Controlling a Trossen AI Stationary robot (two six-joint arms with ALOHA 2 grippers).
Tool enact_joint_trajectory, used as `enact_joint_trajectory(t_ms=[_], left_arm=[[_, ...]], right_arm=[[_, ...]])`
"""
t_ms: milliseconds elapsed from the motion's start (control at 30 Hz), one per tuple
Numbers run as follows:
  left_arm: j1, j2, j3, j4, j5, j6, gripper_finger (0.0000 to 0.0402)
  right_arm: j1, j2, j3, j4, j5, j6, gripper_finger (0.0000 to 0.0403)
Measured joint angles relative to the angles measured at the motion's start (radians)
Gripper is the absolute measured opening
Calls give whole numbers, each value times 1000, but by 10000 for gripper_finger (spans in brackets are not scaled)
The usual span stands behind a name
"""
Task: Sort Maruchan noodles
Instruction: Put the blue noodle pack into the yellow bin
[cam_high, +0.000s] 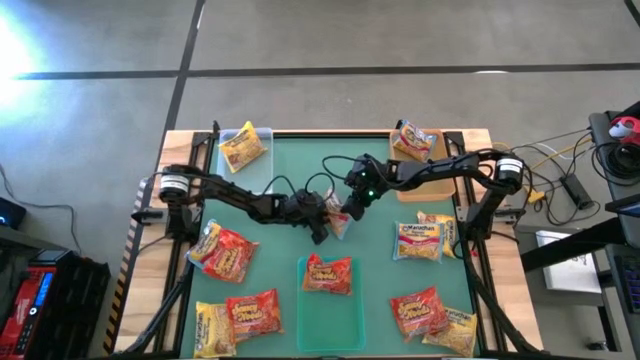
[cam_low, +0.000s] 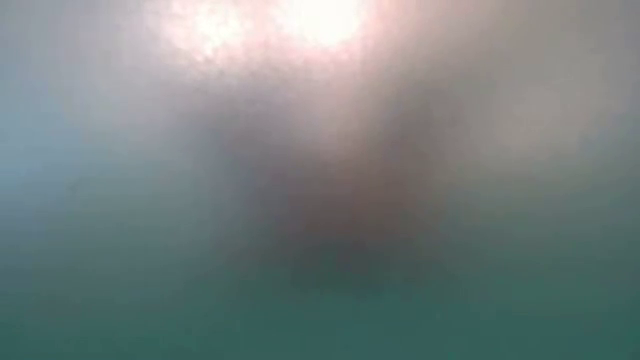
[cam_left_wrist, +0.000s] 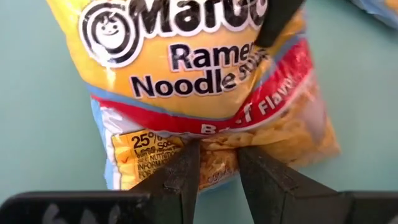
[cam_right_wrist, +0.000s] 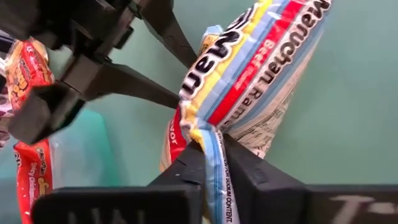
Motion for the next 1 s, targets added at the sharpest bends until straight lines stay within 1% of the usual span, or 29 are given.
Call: enact_joint_trajectory(t_ms=[100,333,633,767,1000], left_arm=[[-11,-42,-10,-7,20,18,93],[-14,-166,-53,-43,27,24,93],[-15,-299,-149,-40,16,-29,93],[-15,-348,-183,-36,-28,-39,93],[-15,-392,-220,-33,-54,-39,94]], right_arm=[[-6,0,-1,-3,-9,-11,10],[-37,0,-1,-35,-16,-68,8],[-132,-35,6,-80,-16,-239,8],[-173,-58,46,-147,-16,-332,8],[-220,-59,161,-308,-9,-437,8]])
